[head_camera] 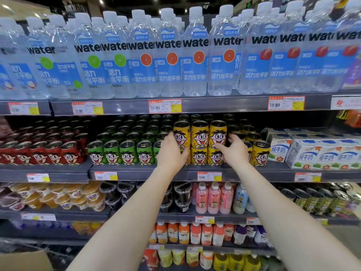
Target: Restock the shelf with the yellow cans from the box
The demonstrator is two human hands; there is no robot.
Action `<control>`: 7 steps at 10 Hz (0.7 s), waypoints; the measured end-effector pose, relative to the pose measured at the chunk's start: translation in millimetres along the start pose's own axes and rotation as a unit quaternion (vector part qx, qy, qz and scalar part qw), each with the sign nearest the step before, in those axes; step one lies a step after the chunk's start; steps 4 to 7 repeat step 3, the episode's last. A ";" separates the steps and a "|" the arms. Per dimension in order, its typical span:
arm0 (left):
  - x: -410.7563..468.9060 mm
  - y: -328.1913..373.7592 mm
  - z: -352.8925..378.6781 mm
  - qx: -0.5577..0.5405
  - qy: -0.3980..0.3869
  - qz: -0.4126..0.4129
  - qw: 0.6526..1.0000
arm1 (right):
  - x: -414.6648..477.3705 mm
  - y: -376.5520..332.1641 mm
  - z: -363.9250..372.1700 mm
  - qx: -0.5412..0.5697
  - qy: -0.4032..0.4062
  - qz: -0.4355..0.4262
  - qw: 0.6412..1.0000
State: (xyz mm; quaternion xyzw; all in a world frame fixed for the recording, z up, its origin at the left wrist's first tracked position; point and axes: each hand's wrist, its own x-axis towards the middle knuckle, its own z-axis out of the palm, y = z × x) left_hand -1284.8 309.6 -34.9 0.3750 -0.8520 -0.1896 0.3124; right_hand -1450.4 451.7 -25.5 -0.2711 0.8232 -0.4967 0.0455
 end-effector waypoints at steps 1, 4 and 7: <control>-7.9 0.7 -1.8 0.059 0.028 0.052 0.997 | -12.4 -2.8 1.0 -0.053 0.056 -0.010 0.997; -36.5 -9.3 -1.1 0.185 0.034 0.156 0.970 | -51.8 -0.7 6.2 -0.228 0.055 -0.094 0.968; -36.5 -9.3 -1.1 0.185 0.034 0.156 0.970 | -51.8 -0.7 6.2 -0.228 0.055 -0.094 0.968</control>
